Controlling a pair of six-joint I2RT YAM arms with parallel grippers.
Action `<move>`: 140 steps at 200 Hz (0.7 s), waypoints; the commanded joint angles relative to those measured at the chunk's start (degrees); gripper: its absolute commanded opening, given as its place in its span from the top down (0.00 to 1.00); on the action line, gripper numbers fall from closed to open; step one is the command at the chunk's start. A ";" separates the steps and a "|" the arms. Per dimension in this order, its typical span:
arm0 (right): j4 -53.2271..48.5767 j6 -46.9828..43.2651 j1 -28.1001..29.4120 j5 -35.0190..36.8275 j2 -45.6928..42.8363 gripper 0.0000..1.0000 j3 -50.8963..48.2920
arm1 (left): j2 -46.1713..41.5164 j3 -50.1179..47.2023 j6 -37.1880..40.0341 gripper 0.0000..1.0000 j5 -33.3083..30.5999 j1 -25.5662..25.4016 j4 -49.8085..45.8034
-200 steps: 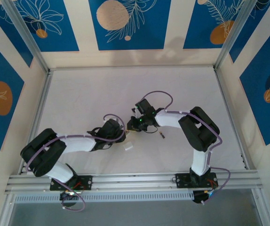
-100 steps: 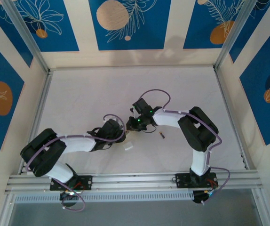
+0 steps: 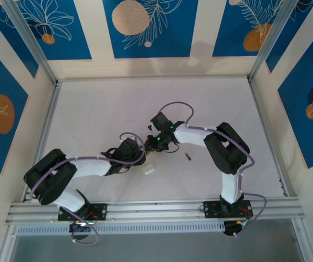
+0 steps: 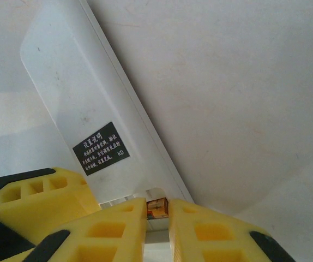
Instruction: Load the batteries into the remote control
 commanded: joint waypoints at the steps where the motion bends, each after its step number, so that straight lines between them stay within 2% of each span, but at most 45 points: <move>1: -2.68 0.12 2.06 -1.62 2.70 0.80 -1.39 | 3.28 -2.24 0.45 0.67 -0.14 -0.27 -3.69; 28: -3.02 -0.30 1.16 0.11 0.08 0.80 -1.29 | 3.54 -2.32 0.41 0.67 -0.03 -0.23 -3.52; 66: -2.89 -1.56 -0.77 -0.97 -3.41 0.72 -0.70 | 3.52 -2.38 0.32 0.67 0.03 -0.23 -3.60; 140: -1.87 -2.15 -1.64 -2.14 0.31 0.71 -1.09 | 3.54 -2.47 0.35 0.67 0.23 -0.26 -3.56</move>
